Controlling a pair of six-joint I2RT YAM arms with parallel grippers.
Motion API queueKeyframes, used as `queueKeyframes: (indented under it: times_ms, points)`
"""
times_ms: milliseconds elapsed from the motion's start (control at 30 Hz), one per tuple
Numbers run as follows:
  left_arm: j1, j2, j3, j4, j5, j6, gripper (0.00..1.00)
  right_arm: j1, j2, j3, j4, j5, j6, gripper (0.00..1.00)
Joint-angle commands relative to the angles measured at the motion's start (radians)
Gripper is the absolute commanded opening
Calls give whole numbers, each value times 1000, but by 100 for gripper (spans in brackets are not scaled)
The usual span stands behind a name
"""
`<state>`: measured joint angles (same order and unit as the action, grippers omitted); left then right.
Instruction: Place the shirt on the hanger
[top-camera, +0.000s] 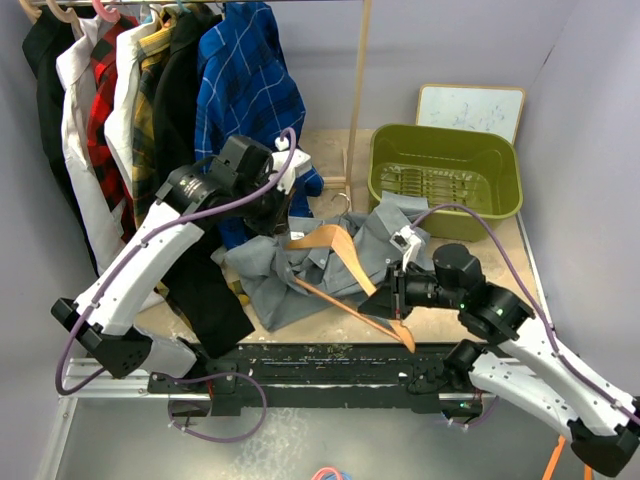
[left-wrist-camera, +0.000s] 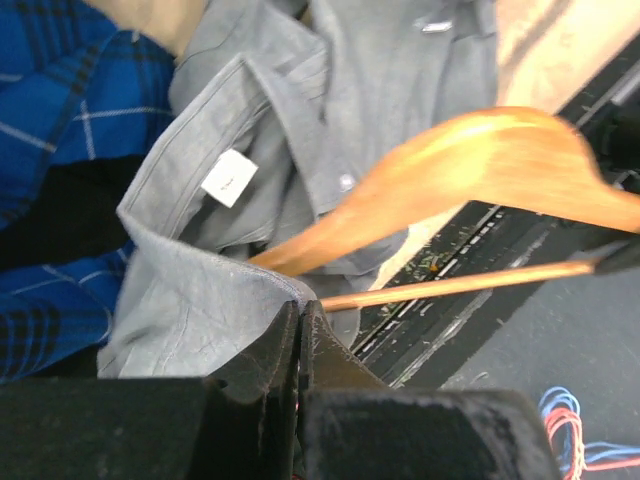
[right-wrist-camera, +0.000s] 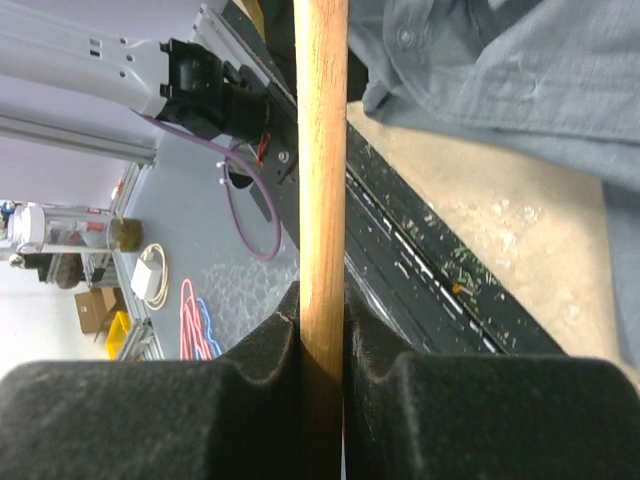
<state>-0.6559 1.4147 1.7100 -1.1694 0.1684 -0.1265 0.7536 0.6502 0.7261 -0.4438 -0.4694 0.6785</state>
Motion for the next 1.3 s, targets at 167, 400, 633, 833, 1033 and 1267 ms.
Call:
queueKeyframes:
  times_ms: [167, 400, 633, 833, 1033, 1267]
  points:
    - [1, 43, 182, 9, 335, 154, 0, 4, 89, 6, 393, 74, -50, 0]
    - [1, 55, 306, 67, 416, 230, 0, 4, 144, -97, 597, 150, 0, 0]
    - [2, 68, 263, 84, 501, 214, 0, 5, 140, -171, 771, 353, 23, 0]
    - [2, 67, 204, 127, 392, 233, 0, 5, 175, -233, 946, 394, 27, 0]
    - [13, 89, 203, 188, 202, 348, 55, 4, 166, -285, 983, 395, -38, 0]
    - [244, 39, 101, 359, 334, 449, 99, 4, 122, -363, 1055, 397, -155, 0]
